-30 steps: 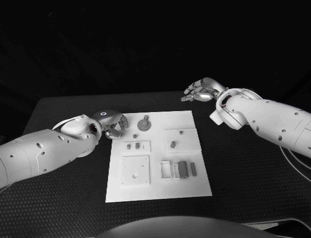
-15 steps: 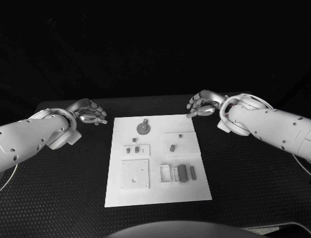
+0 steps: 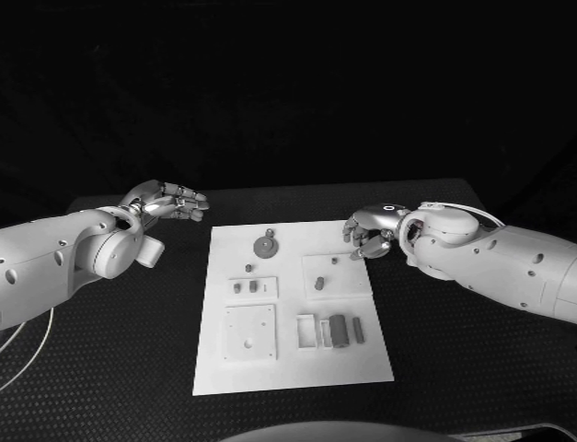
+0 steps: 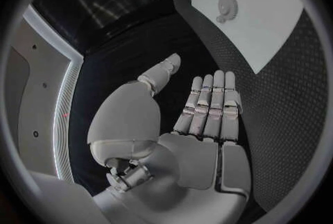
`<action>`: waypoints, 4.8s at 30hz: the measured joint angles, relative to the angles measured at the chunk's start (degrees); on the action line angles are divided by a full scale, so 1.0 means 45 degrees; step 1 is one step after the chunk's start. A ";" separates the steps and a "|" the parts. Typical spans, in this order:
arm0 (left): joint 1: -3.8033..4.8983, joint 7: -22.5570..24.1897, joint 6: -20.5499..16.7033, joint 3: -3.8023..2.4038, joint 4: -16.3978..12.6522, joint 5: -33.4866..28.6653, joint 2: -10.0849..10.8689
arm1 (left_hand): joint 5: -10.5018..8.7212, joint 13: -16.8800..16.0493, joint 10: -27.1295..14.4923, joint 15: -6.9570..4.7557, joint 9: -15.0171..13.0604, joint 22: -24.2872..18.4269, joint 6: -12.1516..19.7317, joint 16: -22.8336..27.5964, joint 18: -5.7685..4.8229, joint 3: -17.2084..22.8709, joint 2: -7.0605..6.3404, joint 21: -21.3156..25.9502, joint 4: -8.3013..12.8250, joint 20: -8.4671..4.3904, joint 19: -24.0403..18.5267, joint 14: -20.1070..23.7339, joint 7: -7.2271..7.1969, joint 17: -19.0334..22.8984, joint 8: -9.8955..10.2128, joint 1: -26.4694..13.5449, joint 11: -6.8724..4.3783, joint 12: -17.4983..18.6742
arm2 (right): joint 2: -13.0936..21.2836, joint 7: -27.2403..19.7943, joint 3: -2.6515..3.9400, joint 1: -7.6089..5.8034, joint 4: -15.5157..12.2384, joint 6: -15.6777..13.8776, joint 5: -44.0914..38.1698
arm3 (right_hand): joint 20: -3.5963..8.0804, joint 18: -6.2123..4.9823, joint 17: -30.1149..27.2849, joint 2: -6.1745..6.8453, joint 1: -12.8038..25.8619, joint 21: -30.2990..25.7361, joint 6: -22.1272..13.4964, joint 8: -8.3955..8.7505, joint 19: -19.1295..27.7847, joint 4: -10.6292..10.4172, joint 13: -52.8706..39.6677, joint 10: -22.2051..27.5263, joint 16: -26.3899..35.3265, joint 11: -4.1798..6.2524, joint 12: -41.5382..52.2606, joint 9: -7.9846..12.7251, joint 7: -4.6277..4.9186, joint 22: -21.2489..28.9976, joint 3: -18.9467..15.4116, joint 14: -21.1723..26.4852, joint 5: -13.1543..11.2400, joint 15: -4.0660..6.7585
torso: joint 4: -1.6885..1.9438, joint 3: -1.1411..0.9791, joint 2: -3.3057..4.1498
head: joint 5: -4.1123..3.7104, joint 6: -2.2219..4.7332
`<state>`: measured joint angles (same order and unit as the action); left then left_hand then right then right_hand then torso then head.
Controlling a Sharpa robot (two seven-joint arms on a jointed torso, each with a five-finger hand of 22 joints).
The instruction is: Assemble the parts on the task board
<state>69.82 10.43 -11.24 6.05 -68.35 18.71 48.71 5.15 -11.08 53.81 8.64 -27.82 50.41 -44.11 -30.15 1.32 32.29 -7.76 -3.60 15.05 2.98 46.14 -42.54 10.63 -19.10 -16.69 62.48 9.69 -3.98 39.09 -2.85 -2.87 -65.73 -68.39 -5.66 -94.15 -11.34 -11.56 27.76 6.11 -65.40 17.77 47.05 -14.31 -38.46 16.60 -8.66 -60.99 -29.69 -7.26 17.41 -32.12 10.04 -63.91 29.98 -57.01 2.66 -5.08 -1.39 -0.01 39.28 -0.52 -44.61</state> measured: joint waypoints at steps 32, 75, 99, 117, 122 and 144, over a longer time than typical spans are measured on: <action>-0.0003 0.0847 -0.0201 0.0014 -0.0457 -0.0984 -0.0182 | 0.0000 0.0272 0.0339 0.0185 0.0040 -0.0637 -0.0115 0.0300 -0.0002 -0.0110 0.0052 0.0000 -0.0041 0.0113 -0.0104 0.0023 0.0115 -0.0076 -0.0127 -0.0051 0.0242 0.0000 | -0.0834 0.0369 -0.0296 0.0308 0.0111 -0.0440 -0.1539 | 0.0135 -0.0595 0.1015 -0.0187 0.0187 0.0268 0.0675 -0.0276 -0.2155 -0.0001 0.0405 -0.1079 -0.0441 0.0183 -0.0739 0.0116 -0.0065 0.0151 0.0245 -0.1822 0.0000 0.0856 | 0.0034 -0.0005 0.0023 | 0.0283 -0.0027; -0.0003 0.0829 -0.0190 0.0015 -0.0473 -0.1004 -0.0232 | -0.0001 0.0414 0.0373 0.0309 0.0097 -0.0827 -0.0068 0.0351 -0.0002 -0.0145 0.0051 0.0000 -0.0005 0.0202 -0.0105 -0.0102 0.0161 -0.0160 -0.0127 -0.0049 0.0279 0.0000 | -0.1367 0.0304 -0.0431 0.0396 0.0681 -0.0368 -0.1574 | 0.0291 -0.0596 0.1669 -0.0988 -0.0018 0.0318 0.1454 -0.0522 -0.2766 -0.0018 0.0386 -0.1972 -0.0551 0.0506 -0.0860 0.0199 -0.0388 -0.0016 0.1563 -0.2369 0.0000 0.1121 | 0.0018 0.0001 0.0013 | 0.0374 -0.0253; -0.0003 0.0801 -0.0192 0.0015 -0.0476 -0.0974 -0.0230 | 0.0000 0.0475 0.0326 0.0308 0.0121 -0.0888 -0.0019 0.0399 -0.0002 -0.0179 0.0051 0.0000 0.0029 0.0201 -0.0105 -0.0102 0.0203 -0.0201 -0.0127 -0.0049 0.0326 0.0000 | -0.1487 0.0480 -0.0505 0.0507 0.0692 -0.0783 -0.2198 | 0.0471 -0.0595 0.2204 -0.0783 -0.0221 0.0511 0.1898 -0.0777 -0.3173 0.0031 0.0202 -0.2453 -0.0873 0.0679 -0.0859 0.0169 -0.0557 -0.0293 0.1936 -0.2689 -0.0001 0.1307 | 0.0007 -0.0004 0.0013 | 0.0361 -0.0419; -0.0003 0.0791 -0.0197 0.0015 -0.0444 -0.0951 -0.0234 | -0.0001 0.0502 0.0326 0.0355 0.0132 -0.0913 0.0024 0.0399 -0.0002 -0.0179 0.0052 -0.0001 0.0029 0.0247 -0.0151 -0.0149 0.0160 -0.0219 -0.0127 -0.0049 0.0325 0.0000 | -0.1268 0.0707 -0.0614 0.0716 0.0426 -0.1927 -0.2275 | 0.0674 -0.0596 0.2675 -0.0856 -0.0422 0.0658 0.2247 -0.1119 -0.3697 0.0021 -0.0087 -0.2977 -0.1219 0.0878 -0.0923 -0.0171 -0.0730 -0.0470 0.2086 -0.3043 -0.0004 0.1488 | 0.0007 -0.0011 0.0015 | 0.0342 -0.0402; -0.0003 0.0791 -0.0197 0.0015 -0.0440 -0.0946 -0.0230 | -0.0001 0.0513 0.0327 0.0355 0.0132 -0.0912 0.0024 0.0399 -0.0002 -0.0179 0.0051 0.0000 0.0029 0.0247 -0.0151 -0.0149 0.0160 -0.0218 -0.0127 -0.0049 0.0325 0.0000 | -0.1203 0.0793 -0.0636 0.0759 0.0351 -0.2154 -0.2275 | 0.0680 -0.0595 0.2723 -0.0804 -0.0474 0.0658 0.2288 -0.1119 -0.3704 0.0017 -0.0135 -0.3035 -0.1219 0.0911 -0.0923 -0.0172 -0.0774 -0.0491 0.2090 -0.3069 -0.0004 0.1511 | 0.0010 -0.0009 0.0015 | 0.0347 -0.0393; -0.0003 0.0789 -0.0196 0.0014 -0.0387 -0.0914 -0.0221 | -0.0001 0.0534 0.0280 0.0355 0.0143 -0.0938 0.0023 0.0399 0.0201 -0.0179 0.0051 0.0000 0.0030 0.0294 -0.0104 -0.0149 0.0160 -0.0238 -0.0127 -0.0049 0.0371 0.0000 | -0.0896 0.0908 -0.0279 0.0838 -0.0164 -0.2325 -0.2282 | 0.0719 -0.0595 0.2819 -0.0802 -0.0473 0.0658 0.2260 -0.1185 -0.3832 0.0017 -0.0225 -0.3080 -0.1269 0.0956 -0.0922 -0.0175 -0.0798 -0.0533 0.2160 -0.3118 -0.0005 0.1515 | 0.0016 -0.0004 0.0015 | 0.0348 -0.0369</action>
<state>69.81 13.98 -12.13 6.12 -70.09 14.60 47.72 5.15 -8.68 55.07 10.24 -27.18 46.19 -44.01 -28.35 2.22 31.48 -7.53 -3.60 15.18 4.31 45.67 -43.21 11.35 -20.17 -17.26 62.26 11.36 -3.98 35.05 1.23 -4.13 -61.96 -69.13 -16.12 -104.42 -8.10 -14.23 40.44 2.50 -67.53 20.73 57.22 -19.64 -55.70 16.68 -9.68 -74.85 -35.40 -2.96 13.26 -32.90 6.45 -66.31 39.70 -71.04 2.64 1.74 -1.32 -0.02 39.34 1.04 -46.27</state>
